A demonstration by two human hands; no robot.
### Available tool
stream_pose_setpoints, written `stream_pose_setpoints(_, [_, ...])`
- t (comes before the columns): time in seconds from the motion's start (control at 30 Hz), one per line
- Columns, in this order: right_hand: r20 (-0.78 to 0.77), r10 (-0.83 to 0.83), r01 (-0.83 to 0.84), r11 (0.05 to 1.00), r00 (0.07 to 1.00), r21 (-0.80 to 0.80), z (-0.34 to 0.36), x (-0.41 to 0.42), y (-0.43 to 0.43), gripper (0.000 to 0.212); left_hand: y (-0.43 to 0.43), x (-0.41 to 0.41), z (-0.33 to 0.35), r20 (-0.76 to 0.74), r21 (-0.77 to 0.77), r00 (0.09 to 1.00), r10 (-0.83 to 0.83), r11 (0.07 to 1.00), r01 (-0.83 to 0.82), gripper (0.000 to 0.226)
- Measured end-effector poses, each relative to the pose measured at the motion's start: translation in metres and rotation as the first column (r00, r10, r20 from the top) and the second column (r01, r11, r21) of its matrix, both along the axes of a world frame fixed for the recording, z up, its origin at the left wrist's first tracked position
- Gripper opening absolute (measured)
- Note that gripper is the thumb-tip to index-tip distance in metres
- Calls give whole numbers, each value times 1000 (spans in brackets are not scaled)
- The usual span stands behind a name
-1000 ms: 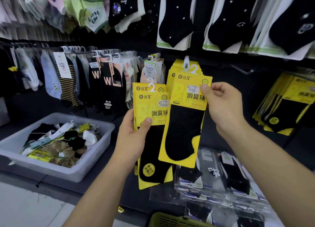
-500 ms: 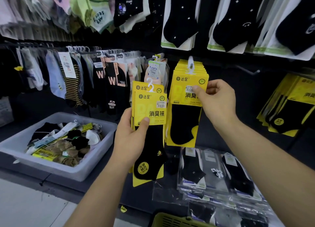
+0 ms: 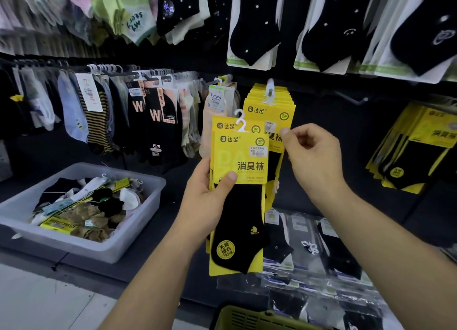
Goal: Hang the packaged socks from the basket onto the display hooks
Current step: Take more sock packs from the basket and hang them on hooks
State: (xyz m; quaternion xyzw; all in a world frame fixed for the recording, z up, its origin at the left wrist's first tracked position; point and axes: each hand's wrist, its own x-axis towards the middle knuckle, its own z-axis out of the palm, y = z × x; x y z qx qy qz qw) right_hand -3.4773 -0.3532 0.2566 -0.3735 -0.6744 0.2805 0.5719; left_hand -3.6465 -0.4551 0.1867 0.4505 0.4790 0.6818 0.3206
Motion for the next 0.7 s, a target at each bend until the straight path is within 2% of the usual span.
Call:
stream_pose_setpoints(0.13, [44,120,-120,993,992,-2,5,15,-12,15,6,21,-1,-15,-33,999,-43,999,42,29])
stream_pose_setpoints(0.23, [90,71,-70,997,993,-19,9,34,-8,14,11,36,-1,-67,-47,997,-41,998,38,28])
stream_pose_setpoints(0.47, [131,91,-57,969,987,-239,5,81,2,16,24,68,-1,-107,-30,994,-34,999,31,25])
stream_pose_setpoints(0.6, [82,169,-129,923,982,-362,2,99,3,15,33,86,-1,-103,-14,993,-57,998,56,27])
stream_pose_setpoints(0.7, [38,152,-128,925,988,-358,6,110,5,12,39,94,-1,-111,-12,991,-68,998,67,21])
